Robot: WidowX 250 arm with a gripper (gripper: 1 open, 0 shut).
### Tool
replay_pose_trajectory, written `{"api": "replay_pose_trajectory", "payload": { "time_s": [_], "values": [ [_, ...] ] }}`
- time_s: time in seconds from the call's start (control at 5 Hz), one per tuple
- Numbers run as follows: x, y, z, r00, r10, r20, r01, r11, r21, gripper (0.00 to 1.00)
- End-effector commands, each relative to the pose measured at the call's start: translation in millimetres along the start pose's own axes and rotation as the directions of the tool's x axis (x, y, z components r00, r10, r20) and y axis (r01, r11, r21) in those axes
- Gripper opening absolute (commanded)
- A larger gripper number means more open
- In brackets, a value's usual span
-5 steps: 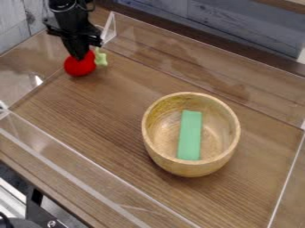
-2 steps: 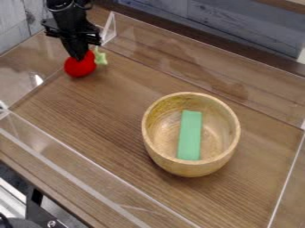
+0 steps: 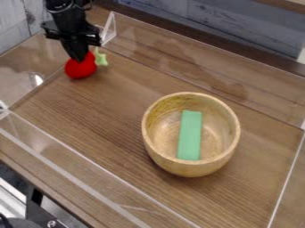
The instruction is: Move the red object to the left side of the table
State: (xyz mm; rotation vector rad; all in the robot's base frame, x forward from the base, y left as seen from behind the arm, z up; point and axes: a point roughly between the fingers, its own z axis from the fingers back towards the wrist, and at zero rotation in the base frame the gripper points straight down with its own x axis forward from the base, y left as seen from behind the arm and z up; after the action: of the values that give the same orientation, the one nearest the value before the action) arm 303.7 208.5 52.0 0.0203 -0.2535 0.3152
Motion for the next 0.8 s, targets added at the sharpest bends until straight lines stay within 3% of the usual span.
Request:
{"api": "replay_pose_trajectory", "payload": {
  "time_s": [0.0,0.2,0.4,0.6],
  "values": [
    [12.1,7.6,14.6,0.998,0.015,0.055,-0.016,1.0,0.012,0.0],
    [11.9,8.0,13.9,0.998,0.024,0.051,-0.024,1.0,0.005,0.0],
    [11.6,7.3,15.1,0.999,0.029,0.04,-0.029,0.999,0.014,1.0],
    [11.1,5.9,16.7,0.999,0.034,0.029,-0.035,0.999,0.022,1.0]
  ]
}}
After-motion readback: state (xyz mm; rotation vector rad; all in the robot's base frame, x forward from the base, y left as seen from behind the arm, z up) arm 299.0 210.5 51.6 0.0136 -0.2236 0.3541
